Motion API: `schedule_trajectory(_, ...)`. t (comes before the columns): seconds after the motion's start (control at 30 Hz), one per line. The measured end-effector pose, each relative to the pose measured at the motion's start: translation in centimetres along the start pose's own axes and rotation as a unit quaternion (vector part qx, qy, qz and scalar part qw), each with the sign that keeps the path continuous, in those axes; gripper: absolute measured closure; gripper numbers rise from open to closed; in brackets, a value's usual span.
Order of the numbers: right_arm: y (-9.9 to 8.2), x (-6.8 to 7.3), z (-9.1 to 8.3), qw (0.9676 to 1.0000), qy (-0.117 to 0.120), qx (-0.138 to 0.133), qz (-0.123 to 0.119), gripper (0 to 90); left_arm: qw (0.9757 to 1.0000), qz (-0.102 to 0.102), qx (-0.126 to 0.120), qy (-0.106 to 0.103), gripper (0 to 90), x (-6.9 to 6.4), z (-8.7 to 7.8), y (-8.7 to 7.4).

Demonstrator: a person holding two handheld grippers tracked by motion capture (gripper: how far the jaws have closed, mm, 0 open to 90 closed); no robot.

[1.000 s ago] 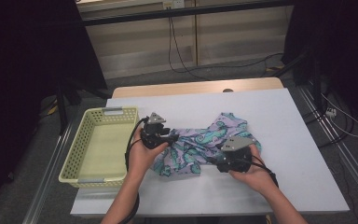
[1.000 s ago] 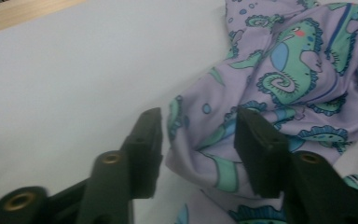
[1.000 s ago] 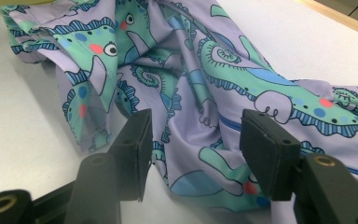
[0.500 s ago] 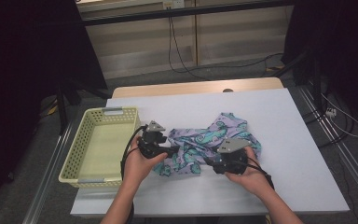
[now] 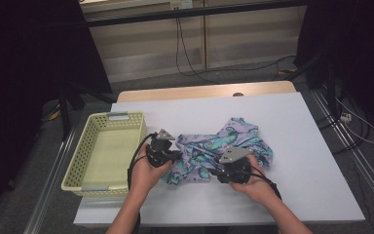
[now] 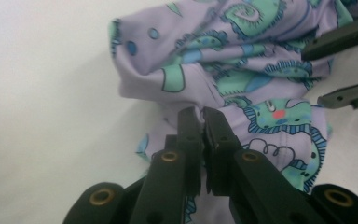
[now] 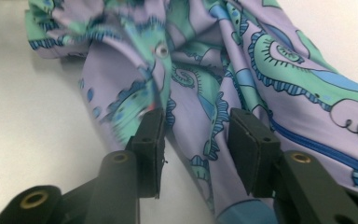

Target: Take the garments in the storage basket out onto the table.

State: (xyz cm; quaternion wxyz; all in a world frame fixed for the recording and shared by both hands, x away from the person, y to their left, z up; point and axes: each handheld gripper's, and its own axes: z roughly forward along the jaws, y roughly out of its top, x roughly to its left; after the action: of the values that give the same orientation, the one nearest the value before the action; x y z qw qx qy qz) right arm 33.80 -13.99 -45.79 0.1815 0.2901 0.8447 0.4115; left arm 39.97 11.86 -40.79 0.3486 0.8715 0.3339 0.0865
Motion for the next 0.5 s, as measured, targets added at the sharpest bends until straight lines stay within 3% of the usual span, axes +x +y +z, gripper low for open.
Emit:
schedule_trajectory(0.17, -0.1, -0.1, 0.8, 0.9999, -0.002, 0.016, 0.003, 64.4, 0.9993, -0.014, -0.027, 0.020, 86.9, 1.5, -1.5, 0.1)
schedule_trajectory(0.27, -0.3, -0.3, 1.4, 0.9997, -0.001, 0.024, 0.007, 72.5, 0.9984, -0.028, -0.045, 0.018, 87.0, 2.1, -1.8, 0.1)
schedule_trajectory(0.4, -0.3, -1.0, 1.3, 0.9994, 0.003, 0.027, 0.022, 89.3, 0.9984, -0.027, -0.046, 0.017, 87.2, 2.3, -1.5, 0.2)
schedule_trajectory(0.5, -0.4, -1.4, 0.4, 0.9991, 0.011, 0.030, 0.028, 90.0, 0.9984, -0.029, -0.048, 0.009, 87.3, 2.3, -1.3, 0.2)
